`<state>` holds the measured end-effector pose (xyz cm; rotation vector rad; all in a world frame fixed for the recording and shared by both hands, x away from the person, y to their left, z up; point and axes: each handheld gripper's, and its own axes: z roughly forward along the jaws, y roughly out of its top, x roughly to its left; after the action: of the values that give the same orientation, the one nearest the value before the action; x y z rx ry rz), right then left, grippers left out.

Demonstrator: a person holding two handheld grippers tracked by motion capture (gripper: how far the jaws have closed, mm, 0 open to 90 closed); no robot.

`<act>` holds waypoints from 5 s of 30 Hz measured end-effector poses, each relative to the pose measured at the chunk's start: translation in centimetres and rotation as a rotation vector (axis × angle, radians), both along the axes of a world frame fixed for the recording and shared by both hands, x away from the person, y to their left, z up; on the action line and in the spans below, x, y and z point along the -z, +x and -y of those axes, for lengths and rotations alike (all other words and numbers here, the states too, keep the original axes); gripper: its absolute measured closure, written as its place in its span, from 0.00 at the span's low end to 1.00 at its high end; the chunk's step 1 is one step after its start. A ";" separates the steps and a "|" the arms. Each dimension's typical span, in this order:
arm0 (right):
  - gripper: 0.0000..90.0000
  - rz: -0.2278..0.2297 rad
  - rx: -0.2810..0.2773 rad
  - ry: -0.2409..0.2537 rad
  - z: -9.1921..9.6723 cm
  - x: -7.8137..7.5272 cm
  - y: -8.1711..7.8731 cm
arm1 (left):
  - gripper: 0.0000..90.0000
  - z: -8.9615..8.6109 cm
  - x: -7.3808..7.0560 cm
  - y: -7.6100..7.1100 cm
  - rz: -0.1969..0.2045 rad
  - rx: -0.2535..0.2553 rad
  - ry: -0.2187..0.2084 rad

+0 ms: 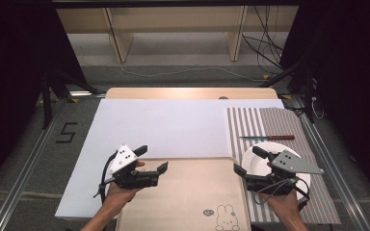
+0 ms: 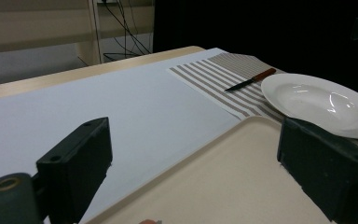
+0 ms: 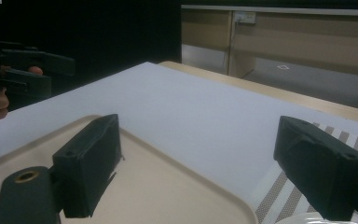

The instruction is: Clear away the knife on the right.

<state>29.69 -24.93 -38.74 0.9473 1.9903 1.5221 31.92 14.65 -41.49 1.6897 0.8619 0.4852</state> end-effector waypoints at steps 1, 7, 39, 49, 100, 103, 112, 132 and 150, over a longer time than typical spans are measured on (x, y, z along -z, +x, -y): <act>0.18 -0.001 0.000 0.000 0.0 0.0 0.0 | 0.11 0.0 0.0 0.0 0.000 0.000 0.000; 0.18 -0.008 0.011 -0.012 0.0 0.1 0.2 | 0.11 0.0 0.0 0.0 -0.002 0.000 0.003; 0.20 -0.020 0.160 -0.265 2.2 1.0 4.7 | 0.11 0.0 0.1 0.2 -0.015 -0.004 0.007; 0.20 -0.065 0.190 -0.285 3.3 1.2 6.9 | 0.11 0.0 0.2 0.3 -0.017 -0.008 0.006; 0.20 -0.466 0.280 -0.462 9.7 3.1 19.2 | 0.11 -0.1 0.2 0.4 -0.022 -0.013 0.004; 0.20 -0.478 0.282 -0.465 9.8 3.3 19.4 | 0.11 -0.1 0.2 0.4 -0.021 -0.013 0.004; 0.22 -0.539 0.292 -0.516 10.6 4.2 20.5 | 0.11 -0.1 0.3 0.5 -0.023 -0.015 0.003; 0.24 -0.644 0.290 -0.610 11.8 5.7 21.7 | 0.11 -0.2 0.3 0.6 -0.026 -0.018 0.001; 0.26 -0.705 0.254 -0.710 11.7 6.6 22.7 | 0.11 -0.1 0.3 0.6 -0.030 -0.018 -0.001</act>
<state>52.43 -36.58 -45.37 1.4317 2.4628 0.2652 32.51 14.79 -41.79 1.6927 0.8994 0.4726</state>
